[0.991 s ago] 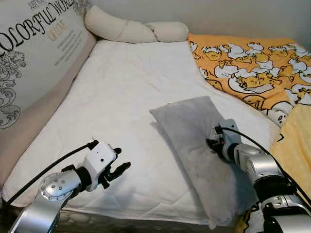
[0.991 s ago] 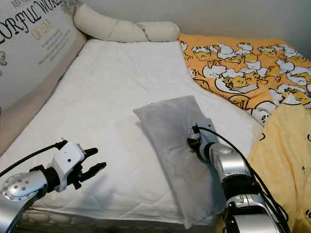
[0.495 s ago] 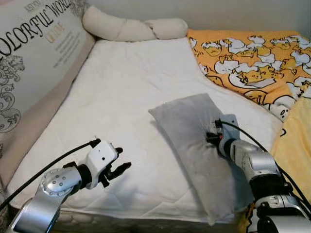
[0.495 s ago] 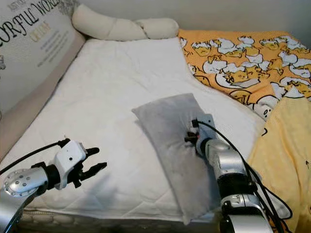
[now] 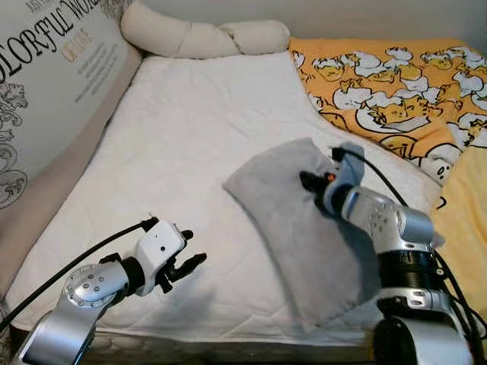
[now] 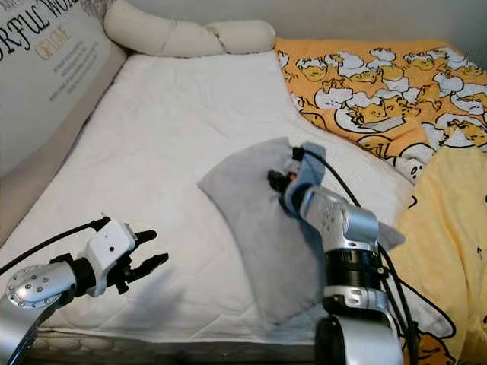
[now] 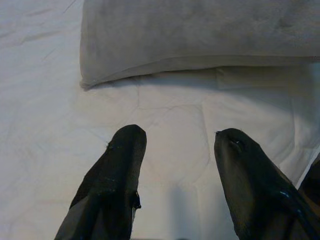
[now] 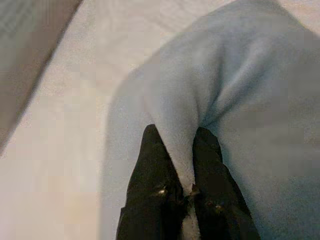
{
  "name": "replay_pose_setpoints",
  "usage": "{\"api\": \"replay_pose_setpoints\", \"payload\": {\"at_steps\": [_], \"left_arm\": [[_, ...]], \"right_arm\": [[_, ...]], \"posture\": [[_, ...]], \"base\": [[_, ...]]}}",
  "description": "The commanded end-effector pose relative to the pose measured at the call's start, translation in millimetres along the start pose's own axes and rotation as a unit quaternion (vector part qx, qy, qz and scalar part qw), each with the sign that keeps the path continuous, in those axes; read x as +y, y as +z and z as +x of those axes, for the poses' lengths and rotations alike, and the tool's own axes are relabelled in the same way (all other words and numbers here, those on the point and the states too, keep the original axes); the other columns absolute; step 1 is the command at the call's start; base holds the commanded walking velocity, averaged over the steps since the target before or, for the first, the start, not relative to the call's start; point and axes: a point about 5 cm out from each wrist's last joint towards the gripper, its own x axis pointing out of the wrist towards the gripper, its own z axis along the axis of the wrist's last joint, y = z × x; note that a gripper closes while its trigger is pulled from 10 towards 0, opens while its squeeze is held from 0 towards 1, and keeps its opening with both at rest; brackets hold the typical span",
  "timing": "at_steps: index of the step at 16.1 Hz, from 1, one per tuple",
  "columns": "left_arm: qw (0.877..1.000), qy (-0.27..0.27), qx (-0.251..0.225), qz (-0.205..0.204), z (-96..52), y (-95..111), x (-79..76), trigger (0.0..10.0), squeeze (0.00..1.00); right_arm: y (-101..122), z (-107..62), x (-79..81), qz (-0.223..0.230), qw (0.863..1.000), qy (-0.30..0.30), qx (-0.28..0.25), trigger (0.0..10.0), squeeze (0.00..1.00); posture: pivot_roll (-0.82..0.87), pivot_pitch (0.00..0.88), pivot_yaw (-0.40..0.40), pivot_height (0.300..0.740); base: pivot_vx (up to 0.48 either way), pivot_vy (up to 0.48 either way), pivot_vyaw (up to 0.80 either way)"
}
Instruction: Clean up the room
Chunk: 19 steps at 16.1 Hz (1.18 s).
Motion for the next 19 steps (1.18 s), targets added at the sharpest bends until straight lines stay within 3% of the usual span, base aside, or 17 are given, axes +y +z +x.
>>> {"api": "replay_pose_setpoints", "payload": {"at_steps": [1, 3, 8, 11, 12, 18, 19], "left_arm": [[1.000, 0.008, 0.006, 0.004, -1.5, -2.5, 2.6, 10.0, 0.00], [1.000, 0.011, 0.008, 0.006, -3.0, -3.0, 4.7, 10.0, 0.00], [1.000, 0.015, 0.010, 0.009, -3.2, -3.0, 8.1, 10.0, 0.00], [1.000, 0.019, 0.011, 0.010, -3.3, -3.5, 8.9, 10.0, 0.00], [1.000, 0.023, 0.011, 0.011, -3.7, -3.9, 9.8, 10.0, 0.00], [0.998, 0.047, 0.023, 0.016, -9.6, -8.2, 21.1, 10.0, 0.00], [0.997, 0.078, 0.014, 0.005, -10.1, -5.3, 32.2, 10.0, 0.00]], "right_arm": [[13.6, -3.0, 15.6, 0.020, 0.999, 0.031, -0.020, 0.0, 0.00], [13.7, -3.5, 35.1, 0.076, 0.995, 0.060, -0.010, 0.0, 0.00], [9.6, -1.8, 61.4, 0.146, 0.984, 0.097, -0.042, 0.0, 0.00], [-12.5, 2.6, 52.0, 0.119, 0.992, 0.050, -0.006, 0.0, 0.00], [-22.8, 3.9, 46.4, 0.091, 0.996, 0.023, 0.007, 0.0, 0.00], [-30.2, 3.8, 55.6, 0.078, 0.997, 0.021, 0.012, 0.0, 0.00], [-35.8, 5.4, 55.1, 0.057, 0.998, 0.019, 0.022, 10.0, 0.00]], "posture": [[0.11, 0.000, 0.028, 0.740], [0.11, 0.000, 0.029, 0.740], [0.12, 0.000, 0.029, 0.740], [0.12, 0.000, 0.024, 0.740], [0.12, 0.000, 0.024, 0.740], [0.12, 0.000, 0.025, 0.740], [0.12, 0.000, 0.024, 0.740]], "base": [[0.000, 0.000, 0.00], [0.000, 0.000, 0.00], [0.000, 0.000, 0.00], [0.000, 0.000, 0.00], [0.000, 0.000, 0.00], [0.000, 0.000, 0.00], [0.000, 0.000, 0.00]]}}
